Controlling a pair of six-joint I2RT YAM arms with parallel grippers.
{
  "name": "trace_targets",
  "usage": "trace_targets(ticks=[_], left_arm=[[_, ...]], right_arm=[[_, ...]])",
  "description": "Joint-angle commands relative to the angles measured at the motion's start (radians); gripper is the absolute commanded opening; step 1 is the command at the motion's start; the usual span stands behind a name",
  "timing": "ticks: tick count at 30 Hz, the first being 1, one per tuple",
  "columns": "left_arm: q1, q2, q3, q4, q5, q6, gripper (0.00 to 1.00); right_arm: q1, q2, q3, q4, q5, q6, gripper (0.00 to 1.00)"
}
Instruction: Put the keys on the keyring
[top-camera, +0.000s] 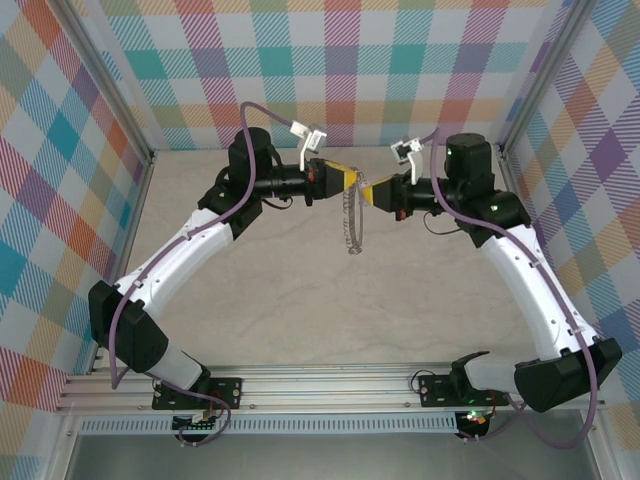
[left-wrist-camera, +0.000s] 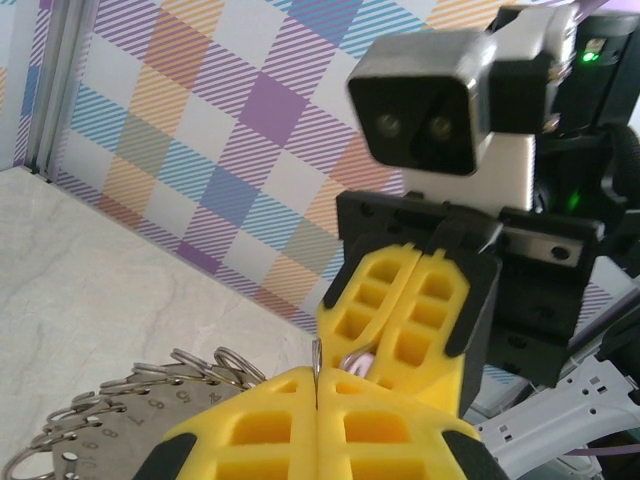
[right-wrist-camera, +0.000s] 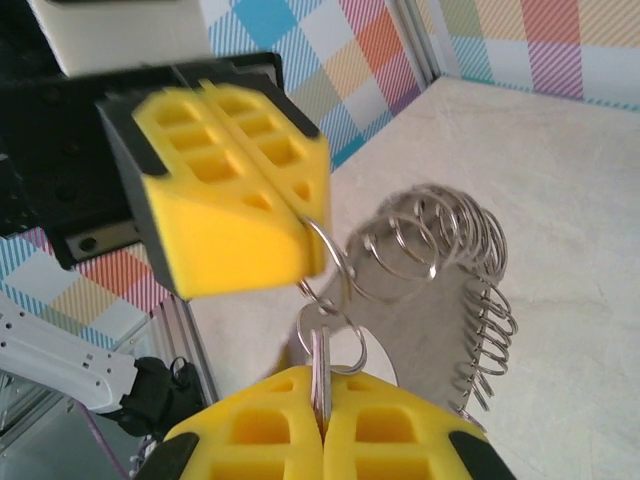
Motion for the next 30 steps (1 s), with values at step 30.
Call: trace_targets(ticks=[30], left_arm=[[-0.005, -0.038, -0.014, 0.019, 0.022, 0.021, 0.0]], right_arm=[[-0.025, 0.038, 0.021, -0.082, 0.047, -0.082, 0.0]])
